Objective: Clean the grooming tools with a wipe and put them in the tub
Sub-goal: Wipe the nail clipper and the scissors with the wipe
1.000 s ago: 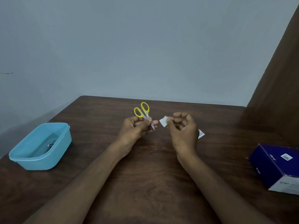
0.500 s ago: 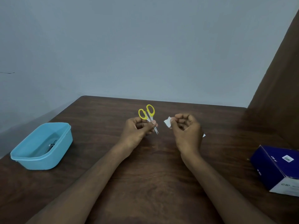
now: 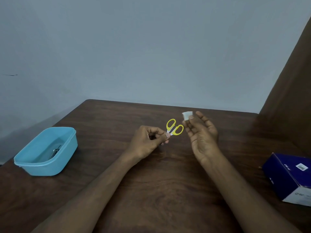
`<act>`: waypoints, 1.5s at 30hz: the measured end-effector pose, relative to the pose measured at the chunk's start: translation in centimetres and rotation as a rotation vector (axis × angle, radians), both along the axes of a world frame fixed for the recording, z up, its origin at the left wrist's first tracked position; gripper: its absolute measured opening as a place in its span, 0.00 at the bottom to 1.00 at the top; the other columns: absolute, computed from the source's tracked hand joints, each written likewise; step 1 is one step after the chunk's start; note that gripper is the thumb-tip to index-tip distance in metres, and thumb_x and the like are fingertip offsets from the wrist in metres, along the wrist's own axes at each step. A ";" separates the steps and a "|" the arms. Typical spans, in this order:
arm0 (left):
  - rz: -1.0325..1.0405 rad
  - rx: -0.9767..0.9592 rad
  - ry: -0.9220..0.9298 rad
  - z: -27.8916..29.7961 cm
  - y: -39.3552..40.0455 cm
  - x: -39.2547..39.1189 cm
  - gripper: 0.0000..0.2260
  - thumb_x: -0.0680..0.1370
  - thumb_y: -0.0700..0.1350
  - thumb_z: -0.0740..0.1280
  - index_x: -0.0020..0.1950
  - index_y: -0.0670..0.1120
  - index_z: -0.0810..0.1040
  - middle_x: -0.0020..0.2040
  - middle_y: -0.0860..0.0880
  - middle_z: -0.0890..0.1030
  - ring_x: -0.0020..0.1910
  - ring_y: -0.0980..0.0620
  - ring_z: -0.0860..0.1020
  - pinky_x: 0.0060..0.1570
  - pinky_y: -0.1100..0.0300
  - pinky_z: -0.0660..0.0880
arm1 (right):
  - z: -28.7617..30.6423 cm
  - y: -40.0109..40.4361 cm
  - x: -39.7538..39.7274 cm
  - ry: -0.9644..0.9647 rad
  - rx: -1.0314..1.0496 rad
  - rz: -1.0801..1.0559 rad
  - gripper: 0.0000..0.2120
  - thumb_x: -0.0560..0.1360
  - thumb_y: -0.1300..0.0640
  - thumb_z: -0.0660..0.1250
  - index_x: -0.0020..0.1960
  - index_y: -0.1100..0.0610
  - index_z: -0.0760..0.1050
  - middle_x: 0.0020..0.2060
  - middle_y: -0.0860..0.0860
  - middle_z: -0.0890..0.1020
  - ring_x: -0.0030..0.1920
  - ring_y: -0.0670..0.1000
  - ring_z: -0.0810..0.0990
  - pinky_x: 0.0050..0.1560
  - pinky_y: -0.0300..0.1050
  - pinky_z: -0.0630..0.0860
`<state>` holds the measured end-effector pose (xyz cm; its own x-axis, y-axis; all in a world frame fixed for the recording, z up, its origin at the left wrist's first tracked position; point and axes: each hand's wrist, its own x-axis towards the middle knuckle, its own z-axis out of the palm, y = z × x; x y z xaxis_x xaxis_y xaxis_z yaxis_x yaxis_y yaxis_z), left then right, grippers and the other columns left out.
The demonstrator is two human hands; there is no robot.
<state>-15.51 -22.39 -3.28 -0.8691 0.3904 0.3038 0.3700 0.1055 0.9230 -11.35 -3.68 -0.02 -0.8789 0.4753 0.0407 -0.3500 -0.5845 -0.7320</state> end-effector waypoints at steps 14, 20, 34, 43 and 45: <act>0.092 0.079 0.045 0.3 0.0 0.2 0.13 0.68 0.42 0.85 0.50 0.47 0.89 0.39 0.49 0.88 0.40 0.56 0.84 0.46 0.62 0.80 | -1.5 -1.2 -0.1 -0.087 0.177 -0.149 0.11 0.79 0.71 0.72 0.52 0.57 0.78 0.45 0.53 0.86 0.38 0.47 0.87 0.42 0.43 0.84; 0.158 0.070 0.040 -0.5 -0.1 -0.6 0.06 0.72 0.46 0.83 0.47 0.48 0.91 0.32 0.54 0.83 0.36 0.60 0.78 0.44 0.59 0.74 | -0.9 -0.7 0.6 0.045 0.659 -0.391 0.10 0.76 0.66 0.78 0.50 0.53 0.81 0.43 0.50 0.88 0.46 0.48 0.88 0.50 0.39 0.81; 0.091 0.133 -0.100 -0.3 -0.2 -0.8 0.07 0.77 0.39 0.78 0.54 0.41 0.89 0.30 0.59 0.79 0.36 0.62 0.79 0.46 0.63 0.75 | -1.5 0.3 0.6 -0.003 1.146 -0.599 0.09 0.74 0.58 0.81 0.43 0.55 0.80 0.34 0.43 0.84 0.35 0.43 0.83 0.38 0.36 0.79; -0.006 0.032 0.011 -0.3 -0.4 -0.4 0.06 0.77 0.42 0.79 0.52 0.45 0.90 0.40 0.47 0.88 0.43 0.54 0.84 0.48 0.59 0.79 | -1.9 -0.9 0.2 -0.015 1.148 -0.455 0.11 0.72 0.62 0.79 0.45 0.51 0.79 0.36 0.45 0.86 0.39 0.43 0.86 0.44 0.46 0.82; -0.010 0.020 0.022 -0.4 -0.3 -0.5 0.05 0.77 0.42 0.79 0.52 0.45 0.90 0.39 0.49 0.87 0.41 0.55 0.82 0.47 0.61 0.77 | -1.8 -0.2 -0.1 -0.050 1.121 -0.522 0.10 0.73 0.62 0.79 0.45 0.51 0.79 0.36 0.45 0.85 0.38 0.43 0.84 0.44 0.47 0.82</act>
